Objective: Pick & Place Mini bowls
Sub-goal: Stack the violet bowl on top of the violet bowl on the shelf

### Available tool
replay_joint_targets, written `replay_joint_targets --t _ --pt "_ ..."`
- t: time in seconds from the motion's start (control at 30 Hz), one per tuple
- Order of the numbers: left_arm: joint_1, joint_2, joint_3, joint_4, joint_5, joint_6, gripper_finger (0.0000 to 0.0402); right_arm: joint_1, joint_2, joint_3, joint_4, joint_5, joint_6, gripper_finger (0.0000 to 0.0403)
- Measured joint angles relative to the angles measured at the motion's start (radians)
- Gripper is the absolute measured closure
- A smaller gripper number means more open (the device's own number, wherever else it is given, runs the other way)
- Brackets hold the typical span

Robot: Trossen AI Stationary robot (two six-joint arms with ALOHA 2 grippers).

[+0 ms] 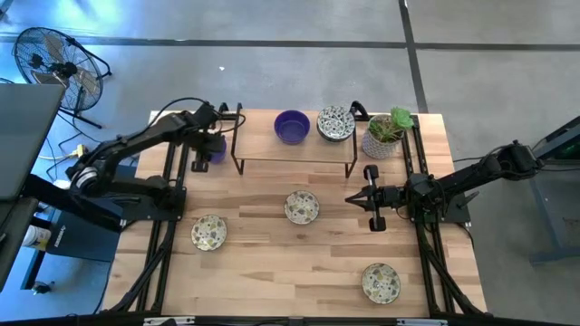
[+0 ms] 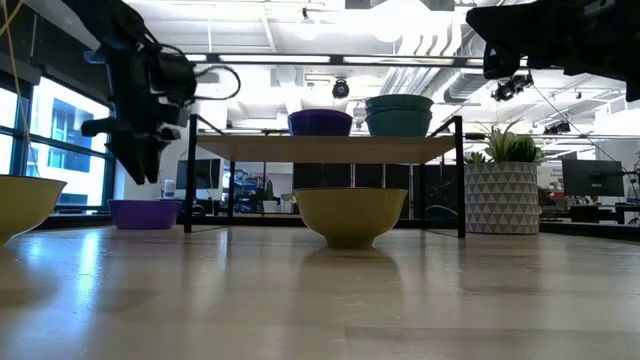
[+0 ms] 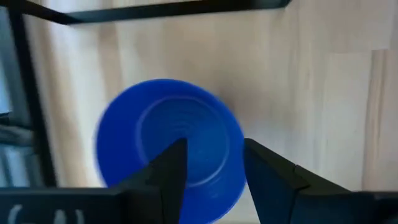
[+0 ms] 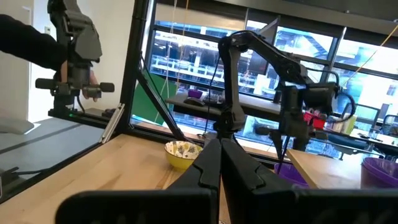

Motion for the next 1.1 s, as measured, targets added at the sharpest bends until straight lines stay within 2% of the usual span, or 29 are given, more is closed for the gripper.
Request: replay_joint_targets --t 0.47,0.73,0.87,1.03,1.1 --pt "0.0 0.135 -0.001 0.038 0.013 -0.066 0.025 0.0 0.0 0.0 0.0 0.0 0.0 0.0403" --pt "0.0 0.194 -0.006 0.075 -0.021 -0.12 0.0256 0.0 0.0 0.0 -0.001 0.0 0.0 0.0403" --pt "-0.001 0.198 -0.03 0.106 -0.055 -0.145 0.0289 0.0 0.0 0.0 -0.001 0.0 0.0 0.0403" --pt "-0.001 0.198 -0.033 0.092 -0.1 -0.148 0.0373 0.0 0.0 0.0 -0.001 0.0 -0.005 0.0403" --pt "-0.001 0.196 -0.033 0.091 -0.13 -0.151 0.0393 0.0 0.0 0.0 -0.001 0.007 -0.007 0.0403"
